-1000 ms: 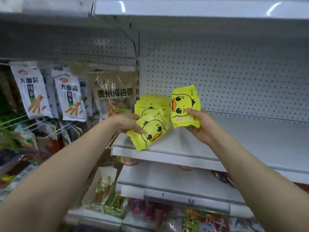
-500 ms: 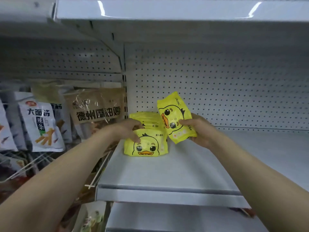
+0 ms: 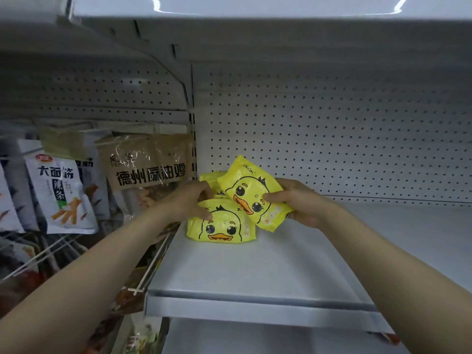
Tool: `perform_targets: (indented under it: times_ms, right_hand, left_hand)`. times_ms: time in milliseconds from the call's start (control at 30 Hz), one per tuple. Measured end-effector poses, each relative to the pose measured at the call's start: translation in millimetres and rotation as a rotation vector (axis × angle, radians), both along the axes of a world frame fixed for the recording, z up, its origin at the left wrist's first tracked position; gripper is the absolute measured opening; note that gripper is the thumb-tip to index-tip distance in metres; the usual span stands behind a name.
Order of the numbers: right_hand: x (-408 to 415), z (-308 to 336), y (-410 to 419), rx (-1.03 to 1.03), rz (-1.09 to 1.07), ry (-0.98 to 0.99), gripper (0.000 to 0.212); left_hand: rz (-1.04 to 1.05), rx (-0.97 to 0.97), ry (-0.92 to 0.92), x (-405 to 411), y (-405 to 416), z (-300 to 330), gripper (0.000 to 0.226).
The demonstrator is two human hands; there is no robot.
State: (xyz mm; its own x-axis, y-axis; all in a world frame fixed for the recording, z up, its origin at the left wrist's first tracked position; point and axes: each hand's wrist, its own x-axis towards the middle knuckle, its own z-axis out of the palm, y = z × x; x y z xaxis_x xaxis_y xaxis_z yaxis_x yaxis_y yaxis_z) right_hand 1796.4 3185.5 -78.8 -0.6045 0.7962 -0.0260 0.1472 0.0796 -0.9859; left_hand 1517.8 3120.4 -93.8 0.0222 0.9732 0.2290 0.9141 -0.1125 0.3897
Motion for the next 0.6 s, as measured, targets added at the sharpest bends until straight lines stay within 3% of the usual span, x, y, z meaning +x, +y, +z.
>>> perform_targets:
  times_ms: [133,267,333,467,600]
  right_hand:
    - [-10,5,-5,0.091,0.03,-0.124,0.028]
    - [-27,4,-17,0.173,0.094,-0.231,0.029]
    - [-38,2,-23,0.204,0.126,-0.267,0.029]
    - [-55,-3,-34,0.328,0.161,-0.356,0.028]
    - [-61,-10,-36,0.403,0.142,-0.401,0.033]
  left_hand:
    - [0.039,0.107,-0.128,-8,-11,1,0.038]
    - [0.084,0.423,-0.242,-8,-37,13,0.014]
    - [0.039,0.442,-0.227,-3,-49,17,0.026]
    - [-0.079,0.243,-0.005,2,-62,5,0.073]
    - [-0.101,0.163,0.133,10,-66,-15,0.085]
